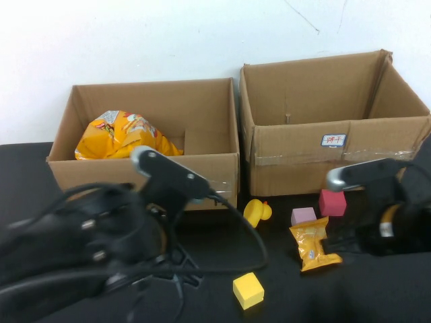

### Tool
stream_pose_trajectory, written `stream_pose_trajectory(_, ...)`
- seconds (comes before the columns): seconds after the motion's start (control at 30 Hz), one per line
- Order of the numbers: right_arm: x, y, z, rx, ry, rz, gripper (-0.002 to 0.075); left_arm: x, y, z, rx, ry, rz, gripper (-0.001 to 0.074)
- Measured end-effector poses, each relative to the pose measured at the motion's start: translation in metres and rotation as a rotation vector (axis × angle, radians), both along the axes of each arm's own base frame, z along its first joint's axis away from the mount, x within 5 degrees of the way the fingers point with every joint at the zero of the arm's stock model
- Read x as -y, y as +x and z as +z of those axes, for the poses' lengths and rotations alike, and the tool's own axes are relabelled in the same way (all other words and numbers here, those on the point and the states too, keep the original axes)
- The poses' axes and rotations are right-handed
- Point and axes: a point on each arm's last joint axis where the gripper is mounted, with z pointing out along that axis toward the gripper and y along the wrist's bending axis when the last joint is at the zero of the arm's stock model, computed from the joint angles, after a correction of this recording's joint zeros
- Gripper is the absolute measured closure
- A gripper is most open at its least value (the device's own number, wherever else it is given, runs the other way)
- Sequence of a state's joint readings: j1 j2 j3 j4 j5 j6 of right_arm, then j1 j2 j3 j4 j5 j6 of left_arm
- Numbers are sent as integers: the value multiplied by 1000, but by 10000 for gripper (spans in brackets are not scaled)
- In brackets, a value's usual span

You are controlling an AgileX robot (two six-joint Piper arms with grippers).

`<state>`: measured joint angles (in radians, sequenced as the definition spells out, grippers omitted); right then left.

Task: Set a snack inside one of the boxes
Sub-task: Pick up the biscuit

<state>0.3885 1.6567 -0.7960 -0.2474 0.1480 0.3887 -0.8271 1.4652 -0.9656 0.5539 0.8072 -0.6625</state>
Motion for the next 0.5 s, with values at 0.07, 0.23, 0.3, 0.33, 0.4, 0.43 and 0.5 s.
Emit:
stream_pose_trajectory(0.07,-11,11,-11,-21,-8,16,273,-9,-11,10,19,-37,18,737)
stream_pose_trajectory(0.23,-22,34,-36,-86,-40,15,273,-34,-37,26,35,-119,55,737)
stream_pose_trajectory(0.3,-25,41,-46,-106,-49,14,273,-43,-46,30,40,-141,64,737)
stream_pose_trajectory(0.33,-27,45,-52,-116,-54,13,274,-48,-51,31,46,-150,67,737)
stream_pose_trajectory(0.4,-30,52,-58,-121,-56,13,278,-57,-58,34,54,-167,75,737)
stream_pose_trajectory(0.43,-32,55,-62,-124,-57,15,284,-61,-62,35,57,-176,82,737)
stream_pose_trajectory(0.5,-33,59,-67,-132,-62,15,315,-69,-69,39,69,-197,92,737)
